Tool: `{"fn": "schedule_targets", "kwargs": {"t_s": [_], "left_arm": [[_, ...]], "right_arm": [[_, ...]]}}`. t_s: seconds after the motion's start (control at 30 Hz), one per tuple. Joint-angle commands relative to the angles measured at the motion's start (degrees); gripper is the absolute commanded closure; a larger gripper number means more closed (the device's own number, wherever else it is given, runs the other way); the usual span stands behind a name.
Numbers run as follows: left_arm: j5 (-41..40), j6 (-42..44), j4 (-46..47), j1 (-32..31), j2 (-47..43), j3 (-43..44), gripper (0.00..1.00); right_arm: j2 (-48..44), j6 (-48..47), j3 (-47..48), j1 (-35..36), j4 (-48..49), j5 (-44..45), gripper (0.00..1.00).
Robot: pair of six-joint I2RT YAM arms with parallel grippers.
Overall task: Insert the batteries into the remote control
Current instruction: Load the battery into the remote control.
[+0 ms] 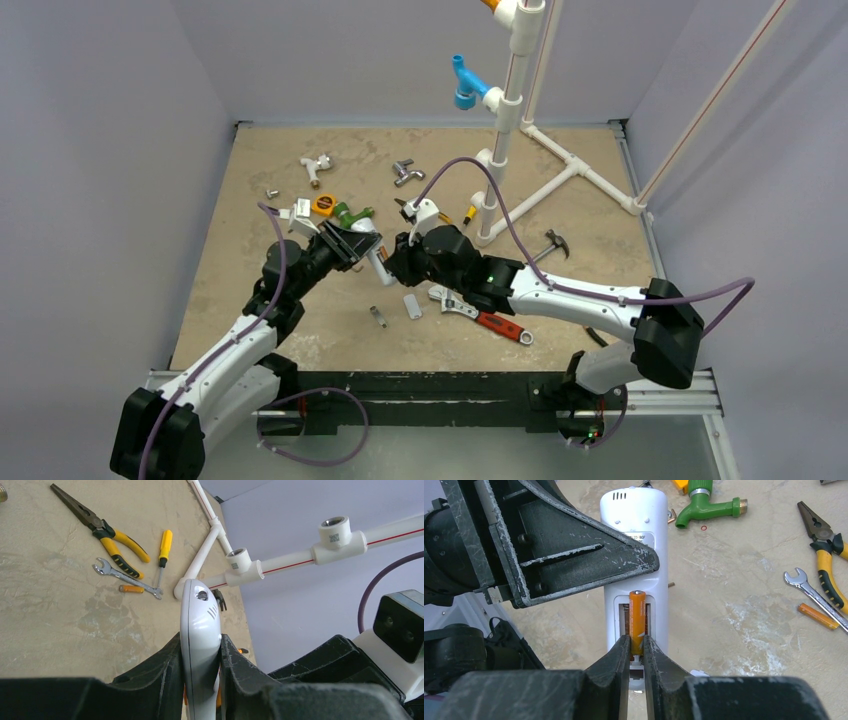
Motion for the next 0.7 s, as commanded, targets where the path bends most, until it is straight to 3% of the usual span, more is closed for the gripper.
{"fn": "schedule_targets", "kwargs": {"t_s": [0.0,0.67], "left_arm": [[0.99,-1.09,3.47,-0.04,0.12,2.68,1.00],[0.77,-1.46,4.00,0.03,0.45,1.93,1.00]], "right_arm": [[0.25,-0.74,2.80,0.29,0.01,0.14,0.87],[-0.98,-0.13,2.60,0.38,-0.65,-0.67,0.77]]}}
